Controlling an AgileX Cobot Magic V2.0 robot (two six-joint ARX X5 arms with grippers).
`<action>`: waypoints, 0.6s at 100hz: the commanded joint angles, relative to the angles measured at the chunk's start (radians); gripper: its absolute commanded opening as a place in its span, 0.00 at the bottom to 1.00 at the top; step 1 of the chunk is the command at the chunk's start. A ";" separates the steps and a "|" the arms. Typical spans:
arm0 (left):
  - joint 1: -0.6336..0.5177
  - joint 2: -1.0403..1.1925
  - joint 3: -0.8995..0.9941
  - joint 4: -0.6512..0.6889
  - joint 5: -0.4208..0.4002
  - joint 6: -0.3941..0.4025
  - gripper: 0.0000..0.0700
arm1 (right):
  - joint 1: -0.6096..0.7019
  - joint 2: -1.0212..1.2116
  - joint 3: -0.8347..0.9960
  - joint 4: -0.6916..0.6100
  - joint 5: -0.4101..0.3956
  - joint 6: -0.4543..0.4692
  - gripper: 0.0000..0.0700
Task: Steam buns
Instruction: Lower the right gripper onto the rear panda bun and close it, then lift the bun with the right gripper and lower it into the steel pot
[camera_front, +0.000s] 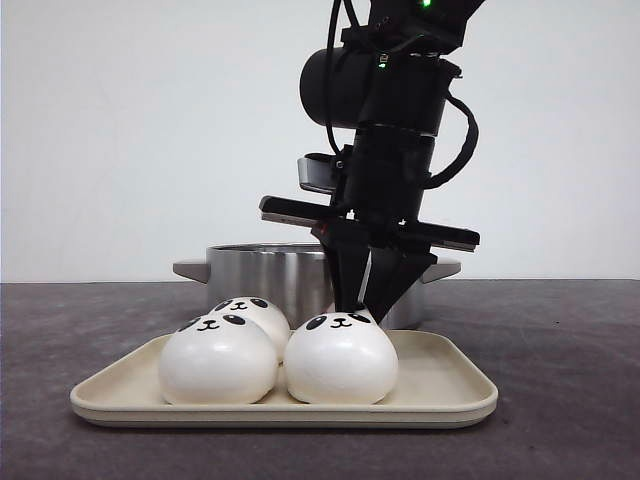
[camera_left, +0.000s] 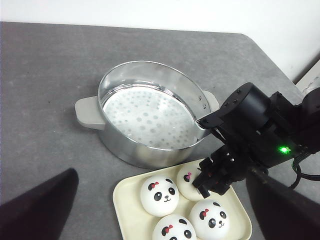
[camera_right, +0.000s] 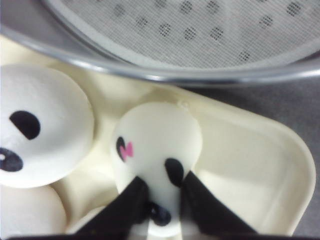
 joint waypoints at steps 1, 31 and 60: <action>-0.006 0.005 0.021 0.008 0.003 0.010 1.00 | 0.011 0.021 0.016 -0.009 0.007 -0.013 0.00; -0.006 0.005 0.021 -0.005 0.002 0.017 1.00 | 0.058 -0.205 0.020 -0.023 -0.035 -0.050 0.00; -0.006 0.005 0.021 -0.001 0.002 0.017 1.00 | 0.074 -0.372 0.222 -0.018 0.115 -0.124 0.00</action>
